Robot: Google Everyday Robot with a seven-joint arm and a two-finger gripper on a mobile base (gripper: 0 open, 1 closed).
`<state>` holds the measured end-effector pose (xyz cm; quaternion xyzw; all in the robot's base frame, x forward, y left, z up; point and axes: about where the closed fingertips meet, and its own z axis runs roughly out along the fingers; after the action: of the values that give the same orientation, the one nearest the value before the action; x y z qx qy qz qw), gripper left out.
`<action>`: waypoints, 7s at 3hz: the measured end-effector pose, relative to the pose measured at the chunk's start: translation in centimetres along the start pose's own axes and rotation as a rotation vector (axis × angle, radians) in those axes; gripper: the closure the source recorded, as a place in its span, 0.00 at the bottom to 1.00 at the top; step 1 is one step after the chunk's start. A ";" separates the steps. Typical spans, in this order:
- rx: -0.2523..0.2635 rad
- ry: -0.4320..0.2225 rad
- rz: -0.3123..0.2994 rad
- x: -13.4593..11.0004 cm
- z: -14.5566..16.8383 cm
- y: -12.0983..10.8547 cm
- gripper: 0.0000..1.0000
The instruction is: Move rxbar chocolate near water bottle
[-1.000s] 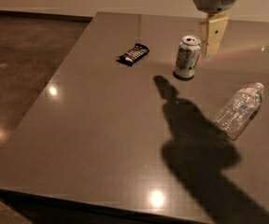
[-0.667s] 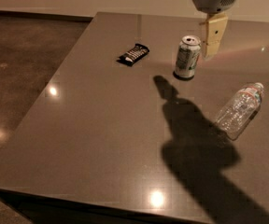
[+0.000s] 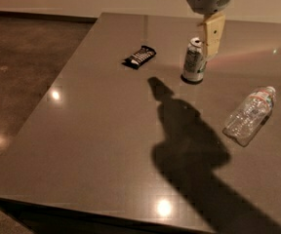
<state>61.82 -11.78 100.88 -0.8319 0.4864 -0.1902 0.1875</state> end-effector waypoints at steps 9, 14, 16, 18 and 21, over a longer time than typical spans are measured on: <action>-0.182 0.033 -0.554 -3.9 16.0 -6.7 0.00; -0.283 0.037 -0.628 -5.6 21.6 -6.8 0.00; -0.308 0.044 -0.615 -5.0 22.9 -6.8 0.01; -0.321 0.054 -0.653 -5.5 22.8 -6.5 0.56; -0.291 0.048 -0.607 -5.0 18.3 -5.3 1.00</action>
Offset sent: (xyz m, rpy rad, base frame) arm 0.0593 0.0488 -0.0244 -0.2082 -0.0525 0.2371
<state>72.59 -2.67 87.14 -0.9521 0.2428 -0.1855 -0.0101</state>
